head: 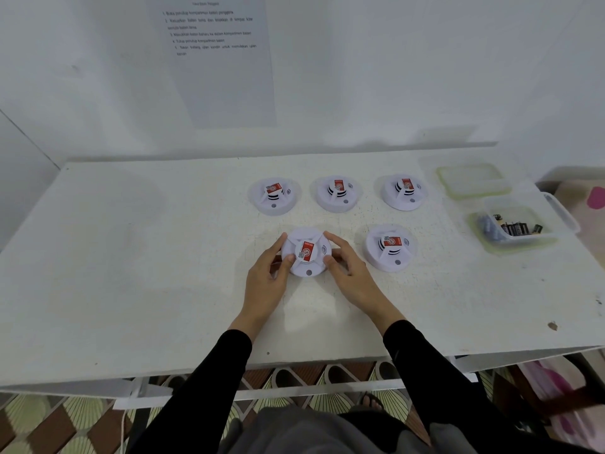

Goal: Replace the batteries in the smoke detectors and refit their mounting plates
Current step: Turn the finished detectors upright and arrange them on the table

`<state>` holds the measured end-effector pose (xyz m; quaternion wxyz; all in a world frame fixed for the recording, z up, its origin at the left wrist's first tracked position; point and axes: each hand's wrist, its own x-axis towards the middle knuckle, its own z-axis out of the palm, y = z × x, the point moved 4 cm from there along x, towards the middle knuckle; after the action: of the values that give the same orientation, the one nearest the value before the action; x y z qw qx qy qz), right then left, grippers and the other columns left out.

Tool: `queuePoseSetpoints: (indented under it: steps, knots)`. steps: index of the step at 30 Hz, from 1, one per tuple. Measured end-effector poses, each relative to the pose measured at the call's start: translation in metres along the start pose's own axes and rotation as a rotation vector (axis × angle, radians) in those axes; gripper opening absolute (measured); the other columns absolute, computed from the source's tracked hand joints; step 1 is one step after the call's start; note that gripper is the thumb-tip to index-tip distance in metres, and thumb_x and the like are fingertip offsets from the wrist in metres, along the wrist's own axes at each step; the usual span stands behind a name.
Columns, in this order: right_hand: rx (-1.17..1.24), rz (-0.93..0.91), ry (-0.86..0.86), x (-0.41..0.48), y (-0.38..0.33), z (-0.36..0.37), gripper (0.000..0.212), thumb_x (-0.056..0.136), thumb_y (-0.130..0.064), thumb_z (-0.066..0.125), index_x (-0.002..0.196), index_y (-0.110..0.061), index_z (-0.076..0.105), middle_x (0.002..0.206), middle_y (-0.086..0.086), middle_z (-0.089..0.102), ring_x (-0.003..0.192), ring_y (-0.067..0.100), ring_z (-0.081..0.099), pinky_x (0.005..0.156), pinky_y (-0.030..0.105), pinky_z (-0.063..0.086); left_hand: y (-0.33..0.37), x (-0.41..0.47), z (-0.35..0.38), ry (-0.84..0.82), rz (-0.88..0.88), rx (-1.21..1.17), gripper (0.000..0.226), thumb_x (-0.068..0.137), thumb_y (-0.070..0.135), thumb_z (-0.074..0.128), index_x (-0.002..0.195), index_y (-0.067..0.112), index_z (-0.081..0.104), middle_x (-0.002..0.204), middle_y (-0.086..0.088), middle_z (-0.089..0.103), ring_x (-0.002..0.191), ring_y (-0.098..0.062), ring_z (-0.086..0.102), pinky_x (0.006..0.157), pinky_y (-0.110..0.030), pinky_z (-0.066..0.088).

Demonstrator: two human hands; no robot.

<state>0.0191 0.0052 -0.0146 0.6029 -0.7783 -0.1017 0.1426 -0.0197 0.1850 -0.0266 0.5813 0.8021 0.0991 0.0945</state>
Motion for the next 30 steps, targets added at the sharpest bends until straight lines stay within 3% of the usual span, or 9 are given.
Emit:
queuePoseSetpoints:
  steps: [6,10,16,24,30]
  knots:
    - [-0.006,-0.012,-0.004,0.0004,-0.0001,0.0004,0.041,0.1,-0.029,0.049,0.139,-0.04,0.041,0.122,-0.006,0.063,0.11,-0.001,0.059,0.09,0.015,0.047,-0.001,0.0002,-0.0003,-0.006,0.007,0.008,0.048,0.099,0.034,0.056,0.145,0.029,0.046,0.131,0.014,0.059,0.115,-0.002,0.058,0.089,-0.01,0.048]
    - [-0.008,-0.013,0.0,0.0008,0.0002,0.0006,0.041,0.1,-0.029,0.049,0.138,-0.041,0.041,0.123,-0.006,0.063,0.11,-0.001,0.059,0.092,0.019,0.048,-0.0021,0.0008,-0.0001,-0.004,0.003,0.007,0.047,0.099,0.035,0.056,0.145,0.031,0.047,0.132,0.013,0.059,0.115,-0.003,0.059,0.089,-0.01,0.048]
    - [-0.007,-0.013,0.001,0.0,-0.0003,0.0004,0.041,0.1,-0.028,0.049,0.139,-0.039,0.041,0.122,-0.006,0.063,0.109,-0.004,0.059,0.086,0.011,0.047,-0.0023,0.0006,-0.0001,-0.002,0.019,0.011,0.048,0.099,0.034,0.056,0.145,0.029,0.046,0.136,0.008,0.06,0.118,-0.007,0.059,0.093,-0.014,0.05]
    - [-0.013,-0.019,0.008,0.0002,0.0003,0.0005,0.041,0.1,-0.027,0.049,0.137,-0.042,0.041,0.121,-0.006,0.063,0.109,-0.003,0.059,0.087,0.01,0.046,-0.0022,0.0011,-0.0002,-0.003,0.016,0.015,0.048,0.099,0.034,0.056,0.146,0.03,0.045,0.133,0.011,0.058,0.116,-0.006,0.059,0.087,-0.006,0.047]
    - [-0.012,-0.019,0.004,0.0006,0.0007,0.0008,0.041,0.101,-0.027,0.049,0.139,-0.04,0.041,0.123,-0.005,0.063,0.109,-0.003,0.059,0.086,0.009,0.046,-0.0013,0.0005,-0.0003,-0.004,0.014,0.004,0.047,0.099,0.033,0.056,0.145,0.031,0.046,0.133,0.012,0.058,0.117,-0.005,0.058,0.09,-0.009,0.048]
